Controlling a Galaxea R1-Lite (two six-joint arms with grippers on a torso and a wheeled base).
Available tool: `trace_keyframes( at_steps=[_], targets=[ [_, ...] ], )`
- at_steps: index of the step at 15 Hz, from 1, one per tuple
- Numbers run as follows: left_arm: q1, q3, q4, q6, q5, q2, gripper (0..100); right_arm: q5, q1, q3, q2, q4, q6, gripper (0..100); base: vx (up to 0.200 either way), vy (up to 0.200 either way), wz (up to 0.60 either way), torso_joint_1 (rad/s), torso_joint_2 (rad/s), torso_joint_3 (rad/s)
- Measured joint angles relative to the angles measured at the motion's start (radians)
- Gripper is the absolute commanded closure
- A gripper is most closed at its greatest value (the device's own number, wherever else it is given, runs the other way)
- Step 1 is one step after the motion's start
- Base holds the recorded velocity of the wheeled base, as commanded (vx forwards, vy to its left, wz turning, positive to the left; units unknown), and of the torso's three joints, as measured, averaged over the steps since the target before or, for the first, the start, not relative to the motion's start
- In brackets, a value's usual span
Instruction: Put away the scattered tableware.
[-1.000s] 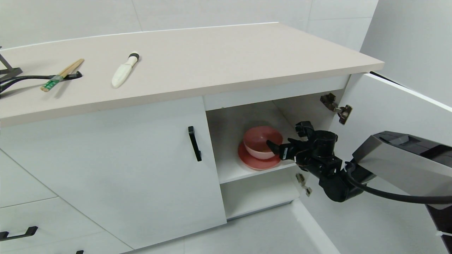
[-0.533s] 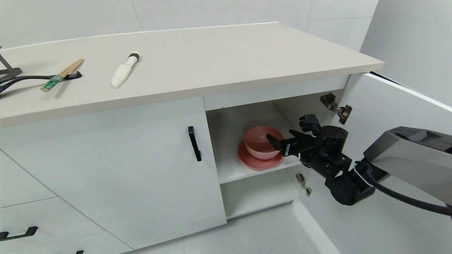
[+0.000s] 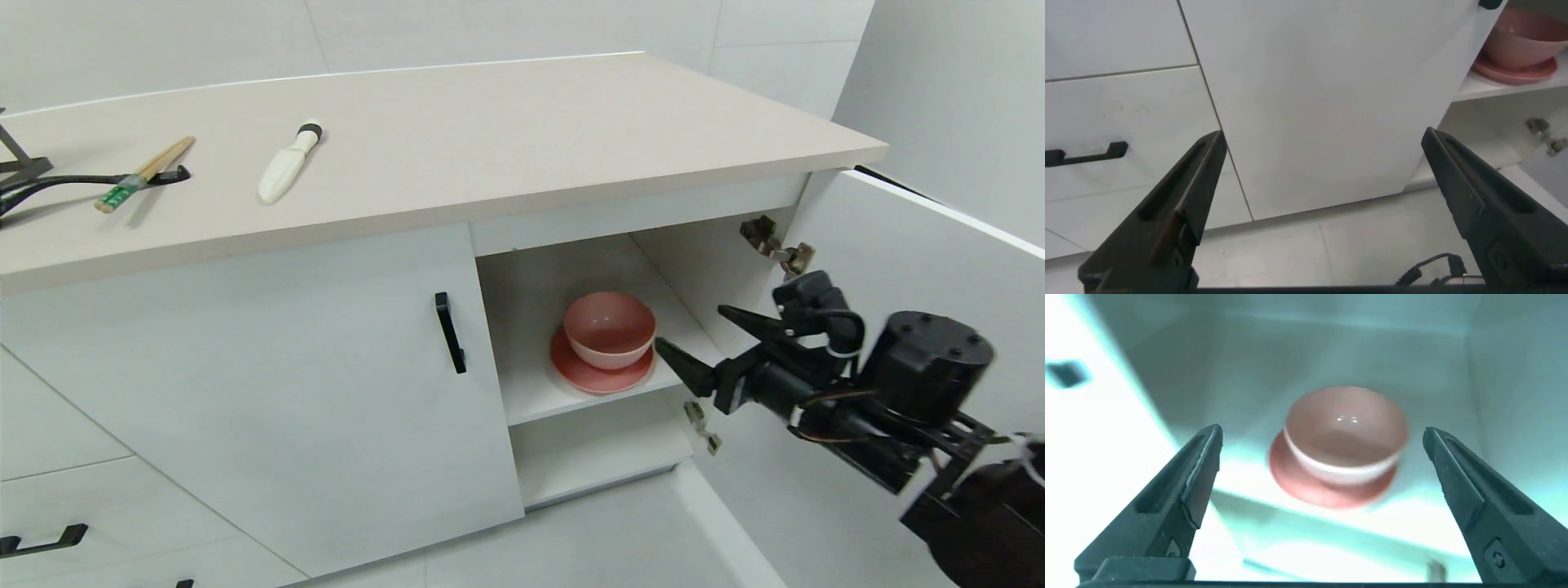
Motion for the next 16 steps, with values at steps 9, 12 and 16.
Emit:
trace_keyframes(
  at_steps=[9,12,16],
  targets=[
    [0.001,0.0,-0.003,-0.004,0.05,0.0,0,-0.041,-0.218,0.478,-0.683,0.39,-0.017,0,0.0,0.0,0.0,0.0,0.0,0.0],
    [0.001,0.0,-0.003,0.004,0.05,0.0,0,-0.053,-0.281,0.481,-1.054,0.839,-0.006,0,0.0,0.0,0.0,0.0,0.0,0.0],
    [0.001,0.0,-0.001,0.06,0.017,0.0,0,-0.079,-0.424,0.483,-1.58,1.37,0.024,0,0.0,0.0,0.0,0.0,0.0,0.0]
  ],
)
